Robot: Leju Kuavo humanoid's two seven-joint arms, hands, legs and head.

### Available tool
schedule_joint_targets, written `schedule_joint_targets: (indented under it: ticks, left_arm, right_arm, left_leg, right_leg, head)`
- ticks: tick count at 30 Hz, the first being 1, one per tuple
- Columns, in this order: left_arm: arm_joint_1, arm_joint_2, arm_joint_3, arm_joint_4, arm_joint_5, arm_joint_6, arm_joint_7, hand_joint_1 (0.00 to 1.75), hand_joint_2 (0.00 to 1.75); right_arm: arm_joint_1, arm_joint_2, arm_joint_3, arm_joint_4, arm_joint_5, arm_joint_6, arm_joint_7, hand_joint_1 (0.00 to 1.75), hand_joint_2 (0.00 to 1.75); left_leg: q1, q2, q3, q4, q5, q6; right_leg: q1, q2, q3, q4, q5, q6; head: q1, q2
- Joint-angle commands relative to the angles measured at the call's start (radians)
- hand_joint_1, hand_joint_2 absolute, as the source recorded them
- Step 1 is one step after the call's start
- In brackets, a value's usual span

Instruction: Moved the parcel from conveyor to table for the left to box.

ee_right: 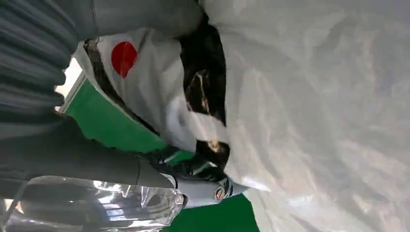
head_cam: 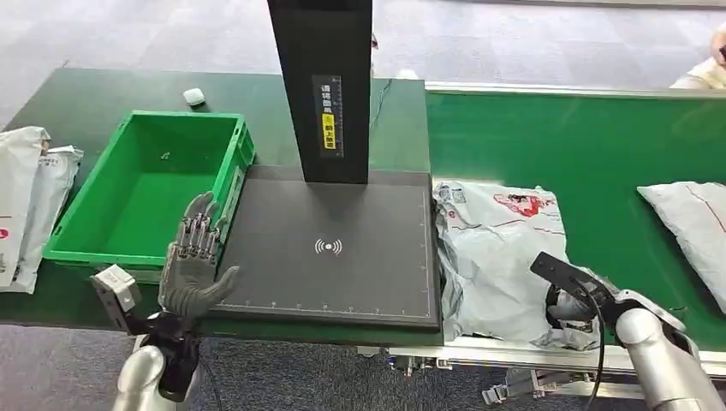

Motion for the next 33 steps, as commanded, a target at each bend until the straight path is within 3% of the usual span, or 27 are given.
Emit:
schedule_joint_targets:
  ticks: [1,8,19,22,24,25,27,33]
  left_arm:
    - [-0.008,0.052,-0.019,0.019,0.01,0.003,0.011,0.0,1.75]
    - [-0.006,0.053,-0.016,0.019,0.026,0.002,0.018,0.0,1.75]
    - [0.001,0.054,-0.014,0.013,0.026,0.003,0.018,0.0,1.75]
    - [0.023,0.055,-0.006,-0.012,0.029,0.004,0.018,0.0,1.75]
    - [0.05,0.05,-0.001,-0.035,0.034,0.014,0.018,0.0,1.75]
    - [0.056,0.048,-0.003,-0.04,0.034,0.017,0.018,0.0,1.75]
    - [0.06,0.035,-0.01,-0.039,0.033,0.037,0.008,0.0,1.75]
    - [0.013,0.03,-0.042,0.014,0.048,0.067,-0.025,0.0,1.75]
  right_arm:
    - [-0.012,-0.003,0.104,-0.01,-0.008,-0.046,0.01,1.75,1.75]
    - [0.086,-0.043,0.078,-0.158,-0.033,-0.065,0.028,1.75,1.75]
    - [0.084,-0.037,0.072,-0.165,-0.036,-0.068,0.036,1.75,1.75]
    - [0.035,0.037,0.025,-0.155,-0.027,-0.176,0.036,1.75,1.75]
    - [-0.032,0.165,-0.067,-0.153,-0.04,-0.375,-0.012,1.75,1.75]
    - [-0.05,0.184,-0.071,-0.159,-0.047,-0.383,-0.013,1.75,1.75]
    - [-0.049,0.242,-0.15,-0.25,-0.154,-0.517,-0.144,1.75,1.75]
    - [0.053,0.303,-0.22,-0.514,-0.368,-0.685,-0.411,1.75,1.75]
  left_leg:
    - [0.001,0.002,0.005,-0.002,-0.001,-0.001]
    - [0.0,-0.001,0.006,-0.002,-0.001,-0.001]
    - [0.0,0.001,0.006,-0.002,-0.002,0.0]
    - [0.0,0.002,0.006,-0.002,-0.002,0.0]
    - [0.0,0.005,0.006,-0.002,-0.002,0.0]
    - [0.0,0.011,0.007,-0.002,-0.003,-0.001]
    - [0.0,0.01,0.005,-0.002,-0.002,-0.001]
    - [0.0,-0.001,0.004,-0.002,-0.001,-0.001]
  right_leg:
    - [0.001,0.002,0.005,-0.002,0.0,-0.001]
    - [0.0,-0.002,0.006,-0.002,-0.002,-0.001]
    - [0.0,0.0,0.006,-0.002,-0.002,-0.001]
    - [0.0,0.001,0.006,-0.002,-0.002,-0.001]
    - [0.0,0.004,0.004,-0.002,-0.001,-0.001]
    - [0.0,0.009,0.004,-0.002,0.0,-0.001]
    - [0.0,0.009,0.003,-0.001,0.0,-0.001]
    - [0.001,-0.002,0.004,-0.001,-0.002,-0.001]
  head:
    - [0.0,0.0]
    - [0.0,0.0]
    - [0.0,0.0]
    - [0.0,0.0]
    - [0.0,0.0]
    - [0.0,0.0]
    - [0.001,0.0]
    - [0.0,0.0]
